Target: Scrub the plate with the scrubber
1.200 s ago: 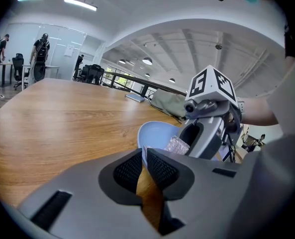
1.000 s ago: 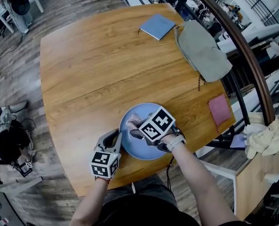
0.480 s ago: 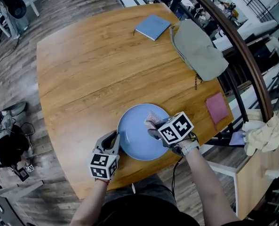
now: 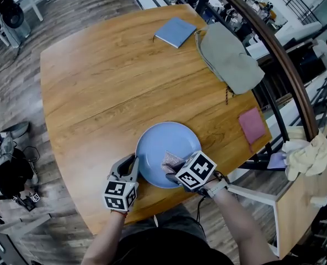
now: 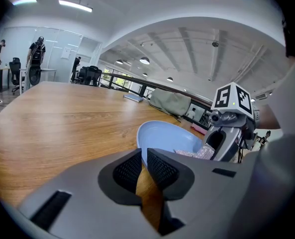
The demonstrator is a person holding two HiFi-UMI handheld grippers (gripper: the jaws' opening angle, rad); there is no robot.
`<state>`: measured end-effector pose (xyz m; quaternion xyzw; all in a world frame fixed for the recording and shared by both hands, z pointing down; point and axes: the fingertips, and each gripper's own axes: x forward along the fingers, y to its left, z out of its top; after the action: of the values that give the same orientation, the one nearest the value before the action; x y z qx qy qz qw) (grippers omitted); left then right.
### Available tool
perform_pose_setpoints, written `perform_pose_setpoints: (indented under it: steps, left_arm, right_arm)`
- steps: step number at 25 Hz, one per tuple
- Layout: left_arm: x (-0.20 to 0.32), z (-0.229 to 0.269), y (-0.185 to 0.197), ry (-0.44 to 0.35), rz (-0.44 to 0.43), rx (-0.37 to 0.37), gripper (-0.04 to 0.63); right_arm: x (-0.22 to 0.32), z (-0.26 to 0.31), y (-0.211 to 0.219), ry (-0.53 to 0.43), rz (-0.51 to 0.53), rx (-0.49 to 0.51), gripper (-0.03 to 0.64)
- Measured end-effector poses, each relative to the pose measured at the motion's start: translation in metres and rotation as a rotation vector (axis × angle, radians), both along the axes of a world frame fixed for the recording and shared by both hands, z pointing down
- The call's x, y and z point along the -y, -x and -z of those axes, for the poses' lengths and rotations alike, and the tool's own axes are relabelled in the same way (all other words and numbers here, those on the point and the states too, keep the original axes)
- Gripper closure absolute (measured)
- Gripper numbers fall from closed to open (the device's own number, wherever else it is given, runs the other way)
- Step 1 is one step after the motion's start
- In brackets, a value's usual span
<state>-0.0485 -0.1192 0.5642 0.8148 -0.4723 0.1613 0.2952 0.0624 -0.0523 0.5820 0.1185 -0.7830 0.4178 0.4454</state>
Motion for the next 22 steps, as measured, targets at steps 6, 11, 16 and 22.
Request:
perform_pose_setpoints:
  steps: [6, 11, 16, 22]
  left_arm:
    - [0.001, 0.000, 0.001, -0.001, 0.004, 0.004, 0.566]
    - [0.000, 0.001, 0.000, 0.001, 0.011, 0.007, 0.568]
    - [0.000, 0.000, 0.001, 0.001, 0.014, 0.012, 0.568]
    - [0.002, -0.001, 0.001, -0.004, 0.010, 0.018, 0.568]
  right_arm:
    - [0.000, 0.002, 0.039, 0.033, 0.089, 0.053, 0.525]
    - [0.025, 0.003, 0.053, 0.027, 0.046, 0.105, 0.525]
    - [0.058, 0.004, 0.049, -0.010, -0.068, 0.130, 0.525]
    - [0.088, 0.004, 0.019, -0.083, -0.201, 0.104, 0.525]
